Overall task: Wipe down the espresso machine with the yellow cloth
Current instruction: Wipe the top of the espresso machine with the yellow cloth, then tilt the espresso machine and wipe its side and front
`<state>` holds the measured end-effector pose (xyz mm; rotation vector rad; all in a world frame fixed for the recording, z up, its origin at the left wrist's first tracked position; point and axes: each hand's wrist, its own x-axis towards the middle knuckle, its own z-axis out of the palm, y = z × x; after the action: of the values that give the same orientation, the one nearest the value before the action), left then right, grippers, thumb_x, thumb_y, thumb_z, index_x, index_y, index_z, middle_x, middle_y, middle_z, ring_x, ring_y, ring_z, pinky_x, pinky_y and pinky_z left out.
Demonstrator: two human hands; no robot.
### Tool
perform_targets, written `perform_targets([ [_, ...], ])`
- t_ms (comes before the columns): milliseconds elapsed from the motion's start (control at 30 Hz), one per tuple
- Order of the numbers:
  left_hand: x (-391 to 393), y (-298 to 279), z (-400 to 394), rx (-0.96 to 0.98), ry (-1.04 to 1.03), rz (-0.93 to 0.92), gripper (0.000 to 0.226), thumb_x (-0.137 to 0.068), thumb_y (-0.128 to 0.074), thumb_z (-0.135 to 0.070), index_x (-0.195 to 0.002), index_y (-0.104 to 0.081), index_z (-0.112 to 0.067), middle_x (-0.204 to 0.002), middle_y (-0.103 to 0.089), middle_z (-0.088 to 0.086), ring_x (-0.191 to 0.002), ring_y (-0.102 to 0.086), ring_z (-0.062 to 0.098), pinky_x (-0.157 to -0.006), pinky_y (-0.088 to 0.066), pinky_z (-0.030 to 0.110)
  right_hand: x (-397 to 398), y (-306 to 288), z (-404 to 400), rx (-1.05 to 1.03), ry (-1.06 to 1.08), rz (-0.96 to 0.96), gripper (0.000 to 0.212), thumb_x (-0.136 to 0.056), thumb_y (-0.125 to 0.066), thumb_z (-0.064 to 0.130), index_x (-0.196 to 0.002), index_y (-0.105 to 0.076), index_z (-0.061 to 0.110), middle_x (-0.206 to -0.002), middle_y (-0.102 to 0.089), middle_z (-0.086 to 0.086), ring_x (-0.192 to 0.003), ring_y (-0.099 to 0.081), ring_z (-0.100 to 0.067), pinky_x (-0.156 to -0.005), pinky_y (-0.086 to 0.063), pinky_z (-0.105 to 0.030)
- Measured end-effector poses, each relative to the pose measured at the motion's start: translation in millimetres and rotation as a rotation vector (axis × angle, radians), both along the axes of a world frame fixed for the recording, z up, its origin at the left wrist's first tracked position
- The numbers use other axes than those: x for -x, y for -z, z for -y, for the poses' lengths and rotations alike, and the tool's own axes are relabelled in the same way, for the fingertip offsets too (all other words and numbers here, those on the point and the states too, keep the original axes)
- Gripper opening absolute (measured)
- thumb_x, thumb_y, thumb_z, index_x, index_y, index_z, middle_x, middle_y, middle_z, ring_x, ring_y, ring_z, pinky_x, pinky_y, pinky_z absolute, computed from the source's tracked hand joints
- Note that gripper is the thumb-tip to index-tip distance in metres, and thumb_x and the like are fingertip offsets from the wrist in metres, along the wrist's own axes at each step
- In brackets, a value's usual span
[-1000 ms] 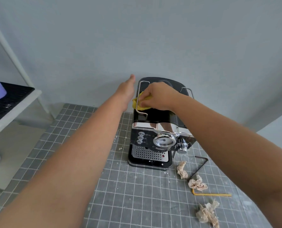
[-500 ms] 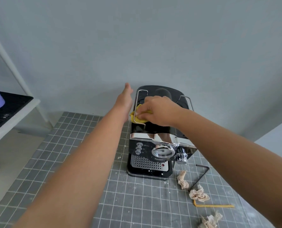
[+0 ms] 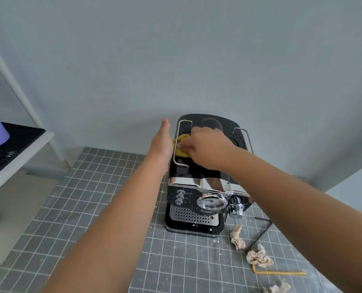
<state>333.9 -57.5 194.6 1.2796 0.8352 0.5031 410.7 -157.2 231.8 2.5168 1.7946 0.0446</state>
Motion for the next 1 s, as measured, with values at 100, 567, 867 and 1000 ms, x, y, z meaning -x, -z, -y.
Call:
perform_targets([
  [100,1,-2,1,-0.036,-0.006,-0.026,0.060,-0.100,-0.019,-0.055,-0.148,-0.034,-0.022,-0.156,-0.026,0.001,-0.143,-0.024,0.020,-0.112,-0.020,0.037,10,-8,31,0.002,-0.125,-0.136,0.026,-0.098,-0.043,0.035,-0.113,-0.065,0.037,-0.085,-0.043,0.003,-0.080,-0.046,-0.017,-0.075,-0.040,-0.033],
  [567,2,-15,7,-0.792,0.108,-0.440,0.019,-0.095,-0.047,-0.025,-0.109,-0.059,-0.028,-0.098,-0.058,0.001,-0.090,-0.053,0.023,-0.076,-0.037,0.027,-87,4,110,-0.747,0.818,-0.886,0.015,-0.092,-0.055,0.027,-0.103,-0.066,0.023,-0.093,-0.069,-0.009,-0.082,-0.065,-0.026,-0.083,-0.055,-0.043],
  [867,-16,-7,1,-0.855,-0.011,-0.472,0.032,-0.092,-0.034,-0.008,-0.061,-0.034,-0.015,-0.058,-0.037,0.003,-0.053,-0.032,0.019,-0.047,-0.019,0.031,-74,3,87,-0.800,0.963,-1.073,0.026,-0.081,-0.068,0.023,-0.093,-0.069,0.000,-0.089,-0.069,-0.022,-0.073,-0.061,-0.025,-0.076,-0.056,-0.038],
  [1000,-18,-6,-2,-0.839,-0.001,-0.443,0.030,-0.090,-0.037,-0.007,-0.061,-0.036,-0.014,-0.056,-0.036,0.003,-0.053,-0.031,0.022,-0.049,-0.020,0.030,-72,-2,87,-0.829,1.007,-1.191,0.007,-0.080,-0.070,0.009,-0.083,-0.068,0.015,-0.107,-0.067,-0.024,-0.096,-0.067,-0.036,-0.082,-0.054,-0.055],
])
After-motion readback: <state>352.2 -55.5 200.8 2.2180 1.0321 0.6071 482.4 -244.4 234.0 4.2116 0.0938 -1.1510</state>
